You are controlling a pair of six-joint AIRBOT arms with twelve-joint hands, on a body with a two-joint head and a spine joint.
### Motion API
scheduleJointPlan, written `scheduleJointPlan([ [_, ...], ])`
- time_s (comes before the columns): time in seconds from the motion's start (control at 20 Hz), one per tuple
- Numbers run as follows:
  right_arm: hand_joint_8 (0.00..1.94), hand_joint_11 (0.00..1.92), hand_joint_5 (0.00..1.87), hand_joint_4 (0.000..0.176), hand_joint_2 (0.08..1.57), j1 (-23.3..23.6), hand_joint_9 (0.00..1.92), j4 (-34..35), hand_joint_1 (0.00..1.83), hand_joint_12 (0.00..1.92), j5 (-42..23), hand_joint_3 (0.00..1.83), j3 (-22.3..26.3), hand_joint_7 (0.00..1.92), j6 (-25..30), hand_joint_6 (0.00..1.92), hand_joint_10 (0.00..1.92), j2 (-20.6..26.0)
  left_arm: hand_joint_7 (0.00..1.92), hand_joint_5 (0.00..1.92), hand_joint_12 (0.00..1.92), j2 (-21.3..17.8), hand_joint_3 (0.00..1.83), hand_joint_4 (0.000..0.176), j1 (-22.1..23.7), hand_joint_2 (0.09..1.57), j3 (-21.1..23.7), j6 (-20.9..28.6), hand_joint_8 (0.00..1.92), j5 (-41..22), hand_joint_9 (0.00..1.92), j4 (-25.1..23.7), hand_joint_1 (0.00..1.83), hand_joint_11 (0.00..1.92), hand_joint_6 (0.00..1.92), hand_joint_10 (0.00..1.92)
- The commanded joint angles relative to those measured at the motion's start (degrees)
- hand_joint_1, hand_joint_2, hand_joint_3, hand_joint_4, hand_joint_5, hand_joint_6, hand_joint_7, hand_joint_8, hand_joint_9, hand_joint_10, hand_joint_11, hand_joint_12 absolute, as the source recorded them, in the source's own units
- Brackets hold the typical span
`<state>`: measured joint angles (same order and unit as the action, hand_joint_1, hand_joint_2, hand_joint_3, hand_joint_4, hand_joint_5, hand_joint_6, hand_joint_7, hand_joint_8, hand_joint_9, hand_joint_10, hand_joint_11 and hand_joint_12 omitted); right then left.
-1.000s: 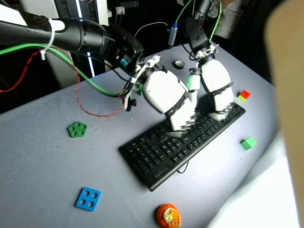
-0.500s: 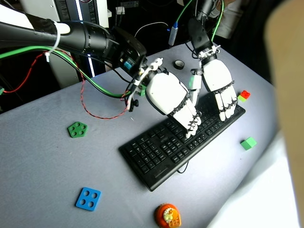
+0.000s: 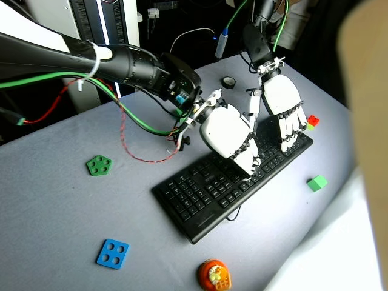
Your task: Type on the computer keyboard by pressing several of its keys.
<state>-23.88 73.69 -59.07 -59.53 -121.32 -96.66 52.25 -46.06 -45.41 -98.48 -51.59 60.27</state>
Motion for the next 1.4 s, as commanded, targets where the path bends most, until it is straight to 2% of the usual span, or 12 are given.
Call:
scheduleJointPlan([
  [0.0,0.08,0.0,0.44,0.0,1.2,-0.2,0.22,-4.3,0.08,1.49,-1.2,0.0,0.1,0.7,0.9,0.6,0.99,-0.4,0.45,0.45,1.5,-0.8,0.0,0.019,0.2,1.25,0.2,0.2,0.3,-2.6,0.1,-1.7,0.38,0.0,0.07,1.07],
  [0.2,0.04,0.0,0.59,0.0,1.2,-0.8,0.23,-5.5,0.06,1.39,-1.3,0.0,0.0,0.68,1.6,0.85,0.72,-1.3,0.41,0.62,1.29,-2.7,0.0,0.0,-0.3,1.27,1.4,1.2,0.16,-2.0,0.09,-1.7,0.32,0.0,0.2,0.72],
  [0.4,0.06,0.0,0.52,0.0,1.21,-1.1,0.38,-5.9,0.03,1.45,-1.3,0.0,-0.1,0.81,2.3,0.31,0.88,-1.5,0.55,0.38,1.13,-3.5,0.0,0.009,-0.8,1.28,2.2,2.1,0.06,-2.1,0.18,-2.2,0.3,0.0,0.14,0.55],
  [0.45,0.02,0.0,0.63,0.0,1.21,-1.1,0.26,-5.9,0.02,1.48,-1.4,0.0,-0.2,0.74,2.3,0.31,0.89,-1.5,0.53,0.33,1.07,-3.5,0.0,0.021,-0.8,1.3,2.3,2.2,0.05,-2.0,0.17,-2.4,0.26,0.0,0.1,0.54],
  [0.55,0.0,0.0,0.79,0.0,1.21,-1.1,0.21,-5.9,0.03,1.45,-1.5,0.0,-0.3,0.67,2.5,0.38,0.74,-1.5,0.46,0.49,1.05,-3.4,0.0,0.0,-0.6,1.3,2.4,2.3,0.01,-1.7,0.18,-2.4,0.22,0.0,0.12,0.46],
  [0.75,0.02,0.0,0.64,0.0,1.21,-1.1,0.48,-5.9,0.06,1.38,-1.6,0.0,-0.5,0.79,2.6,0.39,0.57,-1.5,0.48,0.65,0.87,-3.5,0.0,0.0,-0.3,1.3,2.7,2.3,0.0,-1.6,0.25,-2.4,0.24,0.0,0.09,0.26],
  [0.85,0.01,0.0,0.67,0.0,1.21,-1.1,0.33,-6.0,0.03,1.65,-1.6,0.0,-0.7,0.76,2.7,0.31,0.9,-1.5,0.57,0.41,1.14,-3.5,0.0,0.017,-0.3,1.3,2.7,2.3,0.02,-1.6,0.42,-2.4,0.25,0.0,0.01,0.33],
  [0.95,0.0,0.0,0.81,0.0,1.21,-0.9,0.28,-6.2,0.05,1.61,-1.7,0.0,-0.8,0.68,2.7,0.49,0.72,-1.5,0.47,0.55,1.23,-3.5,0.0,0.0,-0.1,1.31,2.7,2.3,0.0,-1.6,0.3,-2.4,0.24,0.0,0.07,0.3],
  [1.0,0.02,0.0,0.81,0.0,1.2,-0.9,0.42,-6.4,0.06,1.38,-1.9,0.0,-0.8,0.77,2.7,0.64,0.48,-1.5,0.49,0.87,1.11,-3.5,0.0,0.0,-0.1,1.28,2.7,2.3,0.0,-1.6,0.27,-2.5,0.36,0.0,0.16,0.23],
  [1.05,0.02,0.0,0.71,0.0,1.2,-0.8,0.49,-6.8,0.06,1.32,-2.1,0.0,-0.8,0.81,2.6,0.69,0.45,-1.5,0.54,0.9,1.0,-3.5,0.0,0.0,0.0,1.27,2.8,2.3,0.01,-1.5,0.3,-3.6,0.36,0.0,0.13,0.18],
  [1.15,0.05,0.06,0.49,0.0,1.21,-0.6,0.75,-7.4,0.02,1.53,-2.7,0.0,-0.7,0.93,2.4,0.45,0.67,-1.4,0.73,0.59,1.2,-3.7,0.0,0.0,0.6,1.27,2.9,2.9,0.06,-0.6,0.52,-6.4,0.34,0.0,0.01,0.28],
  [1.35,0.0,0.3,0.53,0.0,1.23,-0.4,0.64,-7.4,0.0,1.65,-3.1,0.0,-0.7,0.88,2.1,0.16,0.93,-0.8,0.58,0.42,1.5,-4.4,0.0,0.0,1.5,1.31,4.1,3.0,0.0,-3.2,0.43,-6.6,0.32,0.03,0.01,0.6],
])
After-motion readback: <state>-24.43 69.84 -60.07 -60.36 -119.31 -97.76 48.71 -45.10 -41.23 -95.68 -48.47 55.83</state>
